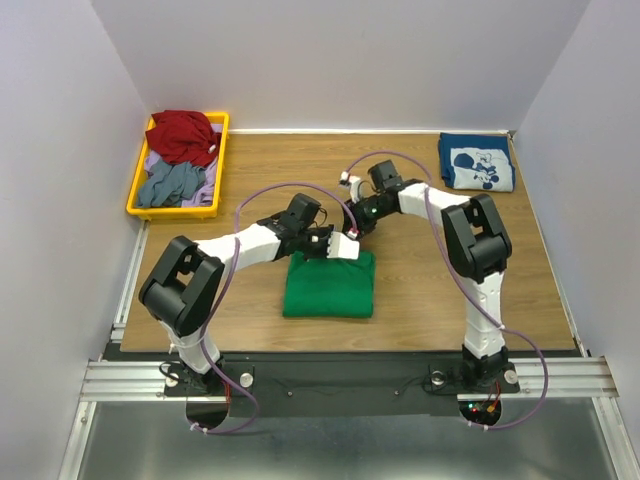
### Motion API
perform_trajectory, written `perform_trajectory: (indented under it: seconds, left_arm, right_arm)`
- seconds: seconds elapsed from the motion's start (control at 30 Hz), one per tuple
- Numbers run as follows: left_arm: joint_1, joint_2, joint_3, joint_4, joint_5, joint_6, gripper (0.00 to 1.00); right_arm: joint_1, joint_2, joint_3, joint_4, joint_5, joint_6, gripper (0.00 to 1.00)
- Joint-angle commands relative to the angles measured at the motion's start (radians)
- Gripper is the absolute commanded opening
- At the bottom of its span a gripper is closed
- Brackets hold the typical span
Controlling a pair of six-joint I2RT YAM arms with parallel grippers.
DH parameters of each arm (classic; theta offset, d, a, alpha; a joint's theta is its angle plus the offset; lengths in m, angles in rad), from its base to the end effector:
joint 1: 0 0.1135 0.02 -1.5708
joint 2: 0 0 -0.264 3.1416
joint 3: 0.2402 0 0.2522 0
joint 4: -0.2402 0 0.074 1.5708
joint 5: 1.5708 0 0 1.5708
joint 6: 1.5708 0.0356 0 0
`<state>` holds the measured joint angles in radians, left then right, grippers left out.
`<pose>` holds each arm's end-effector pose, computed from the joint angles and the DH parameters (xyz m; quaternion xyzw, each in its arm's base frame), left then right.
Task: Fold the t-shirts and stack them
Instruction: Fold the tshirt
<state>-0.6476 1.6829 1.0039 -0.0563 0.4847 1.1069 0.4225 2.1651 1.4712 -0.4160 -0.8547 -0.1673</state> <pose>0.2740 -0.2280 0.1979 0.7446 0.4923 -0.1239 0.4334 0.3883 0.2040 0.1345 -0.3481 0.8202 0.4267 0.1548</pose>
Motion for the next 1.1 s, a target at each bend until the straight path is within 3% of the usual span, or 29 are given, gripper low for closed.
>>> perform_trajectory:
  seconds: [0.0, 0.17, 0.37, 0.5, 0.77, 1.07]
  left_arm:
    - [0.005, 0.006, 0.019, 0.041, 0.002, 0.019, 0.16]
    - [0.038, -0.029, 0.054, -0.002, 0.035, -0.045, 0.34]
    - [0.157, -0.118, 0.176, -0.224, 0.244, -0.232, 0.5]
    - [0.233, -0.15, 0.142, -0.281, 0.281, -0.338, 0.51]
    - [0.324, -0.167, -0.001, -0.143, 0.278, -0.588, 0.51]
    - [0.336, -0.085, -0.028, -0.091, 0.273, -0.663, 0.51]
  right_arm:
    - [-0.067, -0.085, 0.073, -0.062, 0.285, -0.095, 0.44]
    - [-0.149, -0.148, 0.115, -0.17, 0.238, -0.098, 0.49]
    - [-0.169, -0.251, -0.018, -0.214, 0.016, -0.02, 0.5]
    - [-0.168, -0.258, -0.09, -0.207, -0.05, 0.019, 0.54]
    - [-0.153, -0.243, -0.123, -0.19, -0.052, 0.029, 0.57]
    - [-0.117, -0.245, -0.173, -0.193, -0.03, 0.023, 0.55]
